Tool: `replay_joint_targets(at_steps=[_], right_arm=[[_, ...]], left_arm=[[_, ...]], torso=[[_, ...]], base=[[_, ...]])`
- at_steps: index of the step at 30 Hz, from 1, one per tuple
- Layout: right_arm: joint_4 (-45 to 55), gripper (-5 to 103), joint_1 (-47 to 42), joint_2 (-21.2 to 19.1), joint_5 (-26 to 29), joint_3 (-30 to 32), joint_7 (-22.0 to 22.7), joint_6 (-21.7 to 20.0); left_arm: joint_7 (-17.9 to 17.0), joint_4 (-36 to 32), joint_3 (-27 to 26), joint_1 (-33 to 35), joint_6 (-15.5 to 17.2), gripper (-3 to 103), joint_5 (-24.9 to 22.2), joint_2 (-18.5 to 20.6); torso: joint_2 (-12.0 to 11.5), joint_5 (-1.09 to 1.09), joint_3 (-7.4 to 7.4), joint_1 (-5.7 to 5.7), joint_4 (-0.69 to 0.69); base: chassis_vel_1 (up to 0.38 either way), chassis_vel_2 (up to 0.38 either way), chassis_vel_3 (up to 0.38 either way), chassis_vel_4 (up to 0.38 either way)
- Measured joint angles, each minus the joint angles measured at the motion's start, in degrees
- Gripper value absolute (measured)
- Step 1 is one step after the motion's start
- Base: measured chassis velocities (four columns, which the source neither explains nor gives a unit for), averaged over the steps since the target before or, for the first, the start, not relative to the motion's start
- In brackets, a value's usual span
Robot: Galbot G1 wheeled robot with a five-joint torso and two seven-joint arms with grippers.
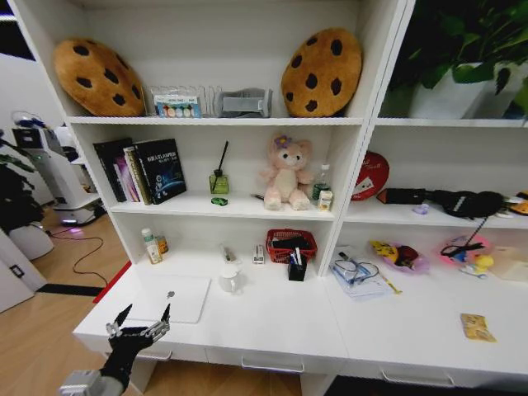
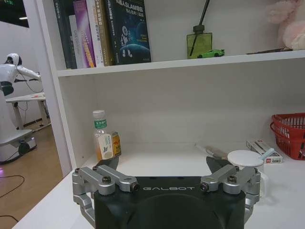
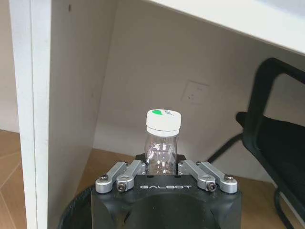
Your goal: Organize the objects on the table.
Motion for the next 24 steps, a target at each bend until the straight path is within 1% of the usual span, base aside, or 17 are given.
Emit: replay_joint_targets(at_steps=[2, 5, 6, 8, 9, 11, 12, 13, 14, 16, 17, 19, 20, 21, 22, 23, 24], right_arm=[[-1.37, 25, 1.12, -0.02, -0.65, 0.07, -0.01, 0.57], [-2.60, 25, 2.53, -0.06, -1.00, 0.41, -0.05, 0.24], [-3.00, 22, 3.05, 0.00, -0.96, 0.52, -0.09, -0.04], [-3.52, 33, 4.06, 0.21, -0.52, 0.69, -0.09, -0.53], [-3.52, 33, 4.06, 0.21, -0.52, 0.69, -0.09, -0.53], [-3.82, 43, 4.85, 0.31, -0.29, 0.80, -0.07, -1.06], [-3.82, 43, 4.85, 0.31, -0.29, 0.80, -0.07, -1.06], [-4.06, 49, 5.22, 0.32, -0.25, 0.80, -0.06, -1.31], [-4.30, 49, 5.56, 0.33, -0.25, 0.80, -0.06, -1.37], [-4.35, 60, 5.71, 0.47, -0.18, 0.82, -0.06, -1.38], [-4.35, 60, 5.71, 0.47, -0.18, 0.82, -0.06, -1.38], [-3.78, 72, 5.14, 0.69, 0.11, 0.88, 0.10, -1.54], [-3.78, 72, 5.14, 0.69, 0.11, 0.88, 0.10, -1.54], [-3.09, 77, 4.23, 0.80, 0.26, 0.90, 0.69, -1.66], [-1.81, 82, 2.94, 1.01, 0.27, 0.92, 2.04, -2.60], [-1.81, 82, 2.94, 1.01, 0.27, 0.92, 2.04, -2.60], [0.72, 88, 0.71, 1.32, 0.47, 0.94, 3.17, -5.55]], left_arm=[[0.00, 0.00, 0.00, 0.00, 0.00, 100, 0.00, 0.00], [0.00, 0.00, 0.00, 0.00, 0.00, 100, 0.00, 0.00], [0.00, 0.00, 0.00, 0.00, 0.00, 100, 0.00, 0.00], [0.00, 0.00, 0.00, 0.00, 0.00, 100, 0.00, 0.00], [0.00, 0.00, 0.00, 0.00, 0.00, 100, 0.00, 0.00], [0.00, 0.00, 0.00, 0.00, 0.00, 100, 0.00, 0.00], [0.00, 0.00, 0.00, 0.00, 0.00, 100, 0.00, 0.00], [0.00, 0.00, 0.00, 0.00, 0.00, 100, 0.00, 0.00], [0.00, 0.00, 0.00, 0.00, 0.00, 100, 0.00, 0.00], [0.00, 0.00, 0.00, 0.00, 0.00, 100, 0.00, 0.00], [0.00, 0.00, 0.00, 0.00, 0.00, 100, 0.00, 0.00], [0.00, 0.00, 0.00, 0.00, 0.00, 100, 0.00, 0.00], [0.00, 0.00, 0.00, 0.00, 0.00, 100, 0.00, 0.00], [0.00, 0.00, 0.00, 0.00, 0.00, 100, 0.00, 0.00], [0.00, 0.00, 0.00, 0.00, 0.00, 100, 0.00, 0.00], [0.00, 0.00, 0.00, 0.00, 0.00, 100, 0.00, 0.00], [0.00, 0.00, 0.00, 0.00, 0.00, 100, 0.00, 0.00]], torso=[[0.00, 0.01, 0.00, 0.01, 0.01], [0.00, -0.04, 0.00, 0.00, 0.00], [0.00, -0.03, 0.00, 0.00, -0.01], [0.00, -0.01, -0.01, 0.00, 0.00], [0.00, -0.01, -0.01, 0.00, 0.00], [0.00, -0.02, -0.01, 0.00, 0.00], [0.00, -0.02, -0.01, 0.00, 0.00], [0.00, -0.01, -0.01, -0.01, 0.00], [0.00, -0.02, -0.01, -0.01, 0.00], [0.00, -0.02, -0.01, -0.01, 0.01], [0.00, -0.02, -0.01, -0.01, 0.01], [0.00, -0.01, -0.01, -0.01, 0.00], [0.00, -0.01, -0.01, -0.01, 0.00], [0.00, -0.02, -0.01, -0.01, 0.01], [0.00, -0.01, -0.01, -0.01, 0.01], [0.00, -0.01, -0.01, -0.01, 0.01], [0.00, -0.01, -0.01, 0.00, 0.02]], base=[[0.000, 0.000, 0.000, 0.000], [0.000, 0.000, 0.000, 0.000], [0.000, 0.000, 0.000, 0.000], [0.000, 0.000, 0.000, 0.000], [0.000, 0.000, 0.000, 0.000], [0.000, 0.000, 0.000, 0.000], [0.000, 0.000, 0.000, 0.000], [0.000, 0.000, 0.000, 0.000], [0.000, 0.000, 0.000, 0.000], [0.000, 0.000, 0.000, 0.000], [0.000, 0.000, 0.000, 0.000], [0.000, 0.000, 0.000, 0.000], [0.000, 0.000, 0.000, 0.000], [0.000, 0.000, 0.000, 0.000], [0.000, 0.000, 0.000, 0.000], [0.000, 0.000, 0.000, 0.000], [0.000, 0.000, 0.000, 0.000]])
